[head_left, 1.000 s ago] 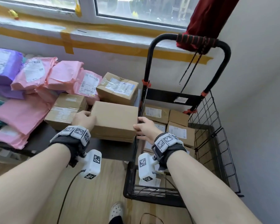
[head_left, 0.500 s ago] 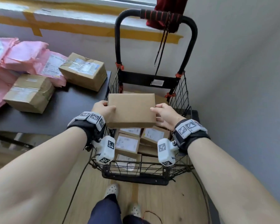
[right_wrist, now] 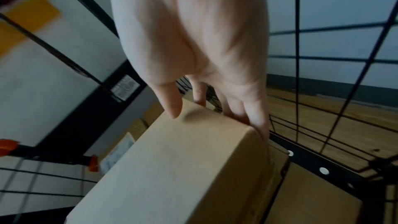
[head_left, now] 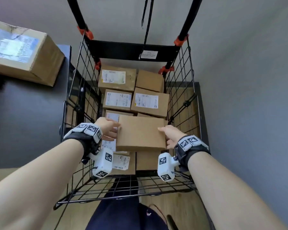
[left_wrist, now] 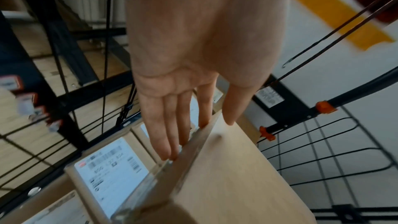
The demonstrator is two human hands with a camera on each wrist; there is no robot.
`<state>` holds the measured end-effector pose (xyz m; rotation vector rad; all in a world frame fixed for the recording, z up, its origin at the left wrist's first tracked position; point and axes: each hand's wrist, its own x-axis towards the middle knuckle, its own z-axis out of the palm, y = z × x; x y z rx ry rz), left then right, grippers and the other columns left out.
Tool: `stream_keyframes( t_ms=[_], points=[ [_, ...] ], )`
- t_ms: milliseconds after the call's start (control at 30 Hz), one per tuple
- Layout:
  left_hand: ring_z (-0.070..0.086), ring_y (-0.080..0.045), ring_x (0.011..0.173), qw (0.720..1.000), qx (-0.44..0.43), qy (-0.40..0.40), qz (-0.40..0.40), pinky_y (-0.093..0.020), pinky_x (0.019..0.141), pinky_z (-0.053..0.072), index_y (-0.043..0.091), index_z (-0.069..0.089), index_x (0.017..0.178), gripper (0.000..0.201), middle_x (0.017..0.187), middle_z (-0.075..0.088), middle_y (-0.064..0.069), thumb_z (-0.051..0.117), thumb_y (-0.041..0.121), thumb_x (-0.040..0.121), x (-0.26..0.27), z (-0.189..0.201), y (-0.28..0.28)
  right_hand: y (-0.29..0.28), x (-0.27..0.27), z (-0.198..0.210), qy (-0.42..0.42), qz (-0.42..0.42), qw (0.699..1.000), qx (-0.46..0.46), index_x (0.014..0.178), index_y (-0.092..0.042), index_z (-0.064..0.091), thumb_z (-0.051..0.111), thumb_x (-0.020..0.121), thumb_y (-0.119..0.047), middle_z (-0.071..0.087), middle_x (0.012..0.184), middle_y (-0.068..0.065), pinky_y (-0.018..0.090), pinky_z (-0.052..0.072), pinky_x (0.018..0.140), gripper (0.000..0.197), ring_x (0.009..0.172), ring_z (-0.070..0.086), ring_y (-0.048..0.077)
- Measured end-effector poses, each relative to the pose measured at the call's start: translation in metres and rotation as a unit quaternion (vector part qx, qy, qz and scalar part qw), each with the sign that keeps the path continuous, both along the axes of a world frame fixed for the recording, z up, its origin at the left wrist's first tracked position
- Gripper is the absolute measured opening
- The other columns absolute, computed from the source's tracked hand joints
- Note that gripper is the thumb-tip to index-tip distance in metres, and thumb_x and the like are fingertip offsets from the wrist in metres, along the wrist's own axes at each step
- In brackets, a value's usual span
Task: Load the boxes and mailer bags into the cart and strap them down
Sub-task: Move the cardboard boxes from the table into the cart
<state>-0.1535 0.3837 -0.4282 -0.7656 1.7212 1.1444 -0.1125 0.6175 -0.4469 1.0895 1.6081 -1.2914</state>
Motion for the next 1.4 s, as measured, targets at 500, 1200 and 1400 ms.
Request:
stream_keyframes(
  t_ms=[500,1200,1400],
  points=[
    [0.065,-0.032,0.090,0.969,0.056,-0.214,-0.114,-0.041,0.089,0.052,-0.006,0.055,0.116,0.029,0.096,0.066,-0.025,0.056,0.010,0.091,0.017,-0.123,0.035,0.039,0.042,-0.127,-0.165,0.062,0.978,0.115,0.130,0.005,0.048,0.041,0.099,-0.021,0.051,0.135,0.021,0.035,0.039,0.105,0.041,0.125,0.048,0.033],
    [0.048,-0.042,0.122,0.977,0.069,-0.204,0.010,-0.045,0.100,0.042,0.017,0.026,0.148,0.071,0.141,0.040,-0.026,0.048,0.052,0.091,0.041,-0.181,0.051,0.054,0.059,-0.182,-0.123,-0.231,0.965,0.022,0.138,-0.020,0.044,0.034,0.095,-0.056,0.043,0.145,0.012,0.053,0.036,0.108,0.057,0.128,0.045,0.035],
    [0.058,-0.037,0.103,0.987,0.031,-0.157,-0.005,-0.044,0.095,0.047,0.009,0.044,0.137,0.056,0.127,0.053,-0.024,0.045,0.046,0.095,0.034,-0.180,0.048,0.051,0.056,-0.177,-0.111,-0.234,0.966,-0.012,0.141,-0.020,0.041,0.032,0.098,-0.051,0.037,0.149,0.013,0.055,0.027,0.112,0.053,0.136,0.037,0.033]
  ],
)
